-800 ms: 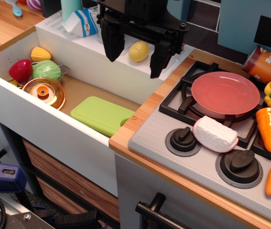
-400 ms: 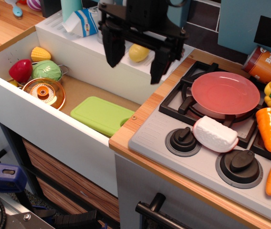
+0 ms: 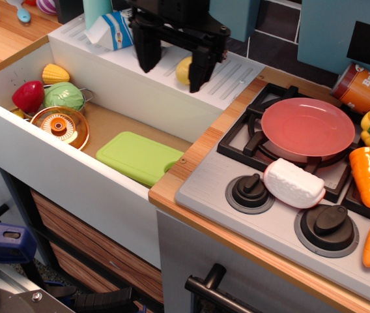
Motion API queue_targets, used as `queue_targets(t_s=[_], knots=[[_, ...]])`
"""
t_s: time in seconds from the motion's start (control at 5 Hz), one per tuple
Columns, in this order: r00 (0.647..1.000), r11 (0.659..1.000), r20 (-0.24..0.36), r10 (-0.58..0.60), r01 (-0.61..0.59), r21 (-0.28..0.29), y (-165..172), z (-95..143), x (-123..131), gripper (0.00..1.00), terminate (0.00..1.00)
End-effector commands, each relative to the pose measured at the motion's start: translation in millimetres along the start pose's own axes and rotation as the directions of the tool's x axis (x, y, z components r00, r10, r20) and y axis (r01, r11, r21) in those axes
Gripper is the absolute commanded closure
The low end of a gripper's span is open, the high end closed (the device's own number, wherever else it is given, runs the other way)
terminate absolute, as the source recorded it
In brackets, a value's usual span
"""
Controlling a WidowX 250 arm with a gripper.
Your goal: Put potato on plate
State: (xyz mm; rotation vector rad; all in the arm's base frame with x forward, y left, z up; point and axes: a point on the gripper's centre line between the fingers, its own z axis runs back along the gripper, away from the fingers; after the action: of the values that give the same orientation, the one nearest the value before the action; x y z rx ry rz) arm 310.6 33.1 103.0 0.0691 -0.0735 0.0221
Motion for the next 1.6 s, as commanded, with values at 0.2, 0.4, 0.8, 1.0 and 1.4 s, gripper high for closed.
queue_targets(t_s=[0.2, 0.4, 0.8, 1.0, 1.4], knots=[[0.984, 0.998, 0.163, -0.065, 0.063, 0.016, 34, -10, 66, 0.00, 0.00], [0.977, 0.998, 0.200, -0.070, 0.069, 0.011, 37, -18, 92, 0.00, 0.00], [0.969, 0.993, 0.222, -0.111, 0.115, -0.004, 49, -30, 125, 0.00, 0.00], [0.972, 0.994, 0.209, -0.111, 0.109, 0.020, 54, -32, 121, 0.00, 0.00], [0.983, 0.995, 0.173, -0.067, 0.054, 0.079, 54, -35, 110, 0.00, 0.00]])
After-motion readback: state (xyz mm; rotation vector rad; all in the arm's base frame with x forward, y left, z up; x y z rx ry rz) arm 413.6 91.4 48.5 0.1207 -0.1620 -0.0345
